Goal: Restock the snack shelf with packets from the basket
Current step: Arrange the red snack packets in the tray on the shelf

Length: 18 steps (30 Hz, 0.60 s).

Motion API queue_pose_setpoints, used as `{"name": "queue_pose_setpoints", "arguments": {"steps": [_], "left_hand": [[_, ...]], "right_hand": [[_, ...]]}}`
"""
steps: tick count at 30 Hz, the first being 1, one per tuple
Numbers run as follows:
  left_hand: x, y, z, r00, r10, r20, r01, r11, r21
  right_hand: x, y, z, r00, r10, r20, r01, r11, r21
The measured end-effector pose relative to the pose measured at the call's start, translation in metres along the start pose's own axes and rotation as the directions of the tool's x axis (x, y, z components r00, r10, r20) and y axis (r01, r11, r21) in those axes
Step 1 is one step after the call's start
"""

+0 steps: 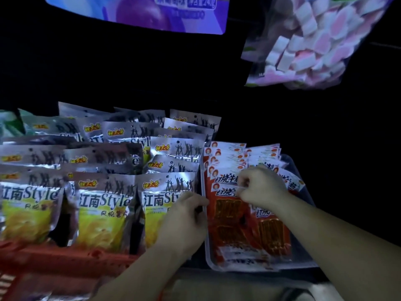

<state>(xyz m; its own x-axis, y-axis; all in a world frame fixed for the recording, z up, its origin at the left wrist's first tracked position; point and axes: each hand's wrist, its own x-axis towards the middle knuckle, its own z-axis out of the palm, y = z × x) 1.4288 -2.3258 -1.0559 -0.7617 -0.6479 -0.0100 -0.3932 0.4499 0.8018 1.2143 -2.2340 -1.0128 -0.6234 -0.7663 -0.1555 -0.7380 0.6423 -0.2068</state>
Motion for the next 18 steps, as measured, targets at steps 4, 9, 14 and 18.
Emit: {"name": "queue_pose_setpoints", "arguments": {"steps": [4,9,14,18], "left_hand": [[0.005,-0.001,-0.007,1.000,0.008,-0.019,-0.009,0.998,-0.059],[0.000,0.013,-0.012,0.991,0.134,0.010,-0.133,0.991,-0.014],[-0.014,0.045,0.003,0.879,0.260,0.399,-0.350,0.921,0.170],[-0.016,0.039,0.010,0.790,0.294,0.539,-0.495,0.823,0.277]], "right_hand": [[-0.007,-0.006,-0.024,0.984,-0.073,0.164,-0.009,0.891,0.454],[-0.023,-0.002,-0.025,0.990,-0.050,0.129,-0.025,0.855,0.519],[-0.026,0.005,-0.020,0.995,0.047,0.089,-0.093,0.778,0.622],[-0.031,0.000,-0.030,0.997,0.070,0.020,-0.065,0.727,0.683]]}}
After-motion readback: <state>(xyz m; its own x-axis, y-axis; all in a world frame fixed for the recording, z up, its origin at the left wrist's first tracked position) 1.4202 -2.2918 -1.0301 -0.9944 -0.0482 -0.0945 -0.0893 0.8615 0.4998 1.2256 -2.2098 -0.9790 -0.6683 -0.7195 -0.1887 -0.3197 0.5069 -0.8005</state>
